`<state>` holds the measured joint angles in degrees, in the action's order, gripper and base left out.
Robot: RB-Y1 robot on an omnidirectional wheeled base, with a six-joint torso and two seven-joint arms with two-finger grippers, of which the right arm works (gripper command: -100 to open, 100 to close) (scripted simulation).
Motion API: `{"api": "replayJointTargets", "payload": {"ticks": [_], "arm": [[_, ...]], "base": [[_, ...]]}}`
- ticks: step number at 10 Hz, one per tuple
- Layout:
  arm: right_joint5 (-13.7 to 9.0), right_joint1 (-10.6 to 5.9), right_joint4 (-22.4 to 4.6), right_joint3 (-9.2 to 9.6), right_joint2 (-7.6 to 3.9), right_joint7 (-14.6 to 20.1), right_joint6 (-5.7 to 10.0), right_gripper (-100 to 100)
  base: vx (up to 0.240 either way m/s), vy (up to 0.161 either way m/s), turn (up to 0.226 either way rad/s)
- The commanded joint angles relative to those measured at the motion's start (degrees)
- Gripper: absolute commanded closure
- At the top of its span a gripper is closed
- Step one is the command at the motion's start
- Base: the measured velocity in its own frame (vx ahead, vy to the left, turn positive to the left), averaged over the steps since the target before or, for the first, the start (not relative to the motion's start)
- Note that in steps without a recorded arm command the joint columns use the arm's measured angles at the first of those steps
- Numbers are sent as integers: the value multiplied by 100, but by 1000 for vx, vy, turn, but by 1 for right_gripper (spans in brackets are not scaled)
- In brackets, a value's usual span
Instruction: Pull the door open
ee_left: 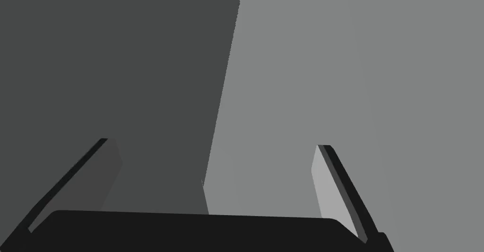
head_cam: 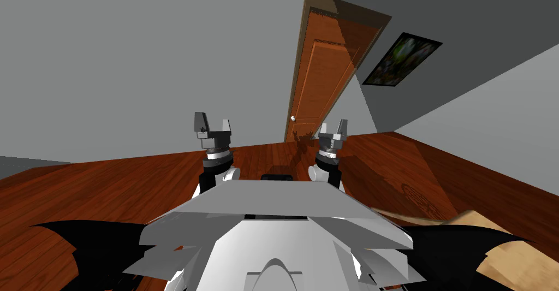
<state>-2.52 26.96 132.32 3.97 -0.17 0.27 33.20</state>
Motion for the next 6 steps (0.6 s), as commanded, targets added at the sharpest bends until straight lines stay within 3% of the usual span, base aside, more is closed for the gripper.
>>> {"api": "replayJointTargets", "payload": {"ticks": [1,6], "arm": [[50,-59,-176,-28,-40,-124,33,-100],[192,-227,-681,-108,-135,-482,129,-100]], "base": [[56,-8,0],[112,-9,3]]}}
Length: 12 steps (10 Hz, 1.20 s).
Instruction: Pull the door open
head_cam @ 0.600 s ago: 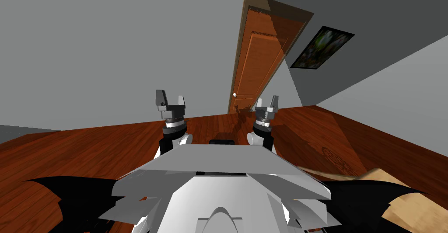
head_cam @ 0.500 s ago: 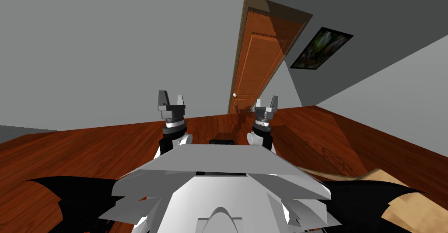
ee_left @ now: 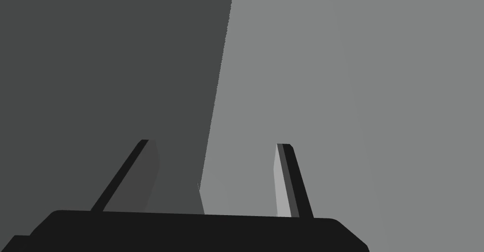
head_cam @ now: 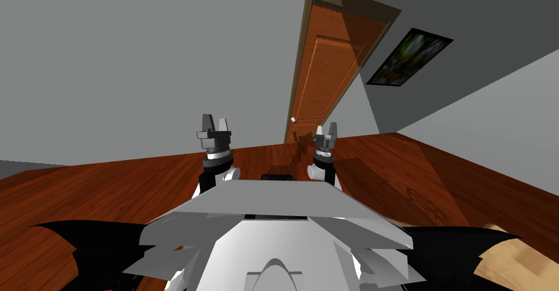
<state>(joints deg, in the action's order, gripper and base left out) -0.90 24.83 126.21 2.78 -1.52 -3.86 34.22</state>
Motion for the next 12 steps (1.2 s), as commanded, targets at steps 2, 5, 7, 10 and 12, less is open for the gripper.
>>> {"api": "replayJointTargets", "payload": {"ticks": [2,5,7,10,12], "arm": [[92,-85,-285,-23,-37,-221,67,-100],[201,-214,-672,-84,-95,-494,140,-100],[277,-304,-942,-127,-135,-685,191,-100],[409,-460,-1410,-201,-194,-1016,280,-100],[500,-567,-1732,-252,-233,-1244,340,-100]], "base": [[90,-6,1],[93,-15,3],[97,-3,3],[92,-19,3],[103,-8,3]]}}
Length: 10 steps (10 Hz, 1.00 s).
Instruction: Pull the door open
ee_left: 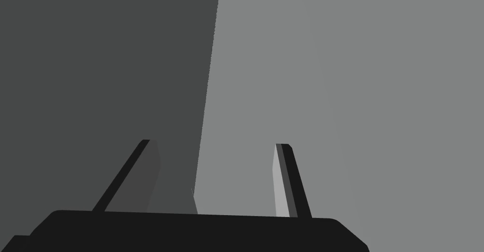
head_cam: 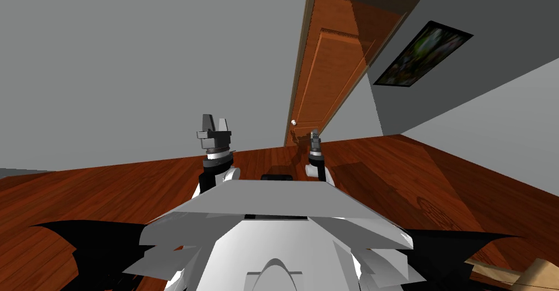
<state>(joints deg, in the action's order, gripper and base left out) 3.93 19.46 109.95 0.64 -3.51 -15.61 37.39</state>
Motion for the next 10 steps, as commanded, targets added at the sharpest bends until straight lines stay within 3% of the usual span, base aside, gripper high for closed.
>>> {"api": "replayJointTargets", "payload": {"ticks": [1,8,9,10], "arm": [[66,-88,-279,-65,-53,-192,56,-100],[421,-507,-1514,-264,-180,-1082,294,-100],[421,-507,-1537,-264,-180,-1082,294,-100],[474,-570,-1725,-294,-196,-1215,329,-100]], "base": [[94,-2,5],[97,-20,4],[68,-8,2],[66,-6,1]]}}
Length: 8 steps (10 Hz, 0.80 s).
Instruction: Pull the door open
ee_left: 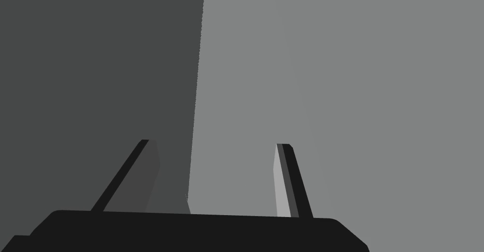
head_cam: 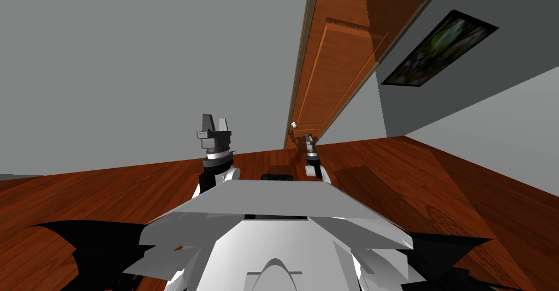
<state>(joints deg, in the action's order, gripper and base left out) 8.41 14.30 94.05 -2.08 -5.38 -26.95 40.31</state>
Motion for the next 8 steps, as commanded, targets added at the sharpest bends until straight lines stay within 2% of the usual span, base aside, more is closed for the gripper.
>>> {"api": "replayJointTargets", "payload": {"ticks": [1,2,5,6,8], "arm": [[79,-117,-286,-52,-25,-215,73,-100],[79,-117,-326,-52,-25,-215,73,-100],[240,-307,-843,-142,-72,-618,181,-100],[240,-307,-895,-142,-72,-618,181,-100],[347,-433,-1275,-202,-100,-886,252,-100]], "base": [[78,-3,4],[62,-6,2],[81,-18,4],[61,-7,4],[64,-11,1]]}}
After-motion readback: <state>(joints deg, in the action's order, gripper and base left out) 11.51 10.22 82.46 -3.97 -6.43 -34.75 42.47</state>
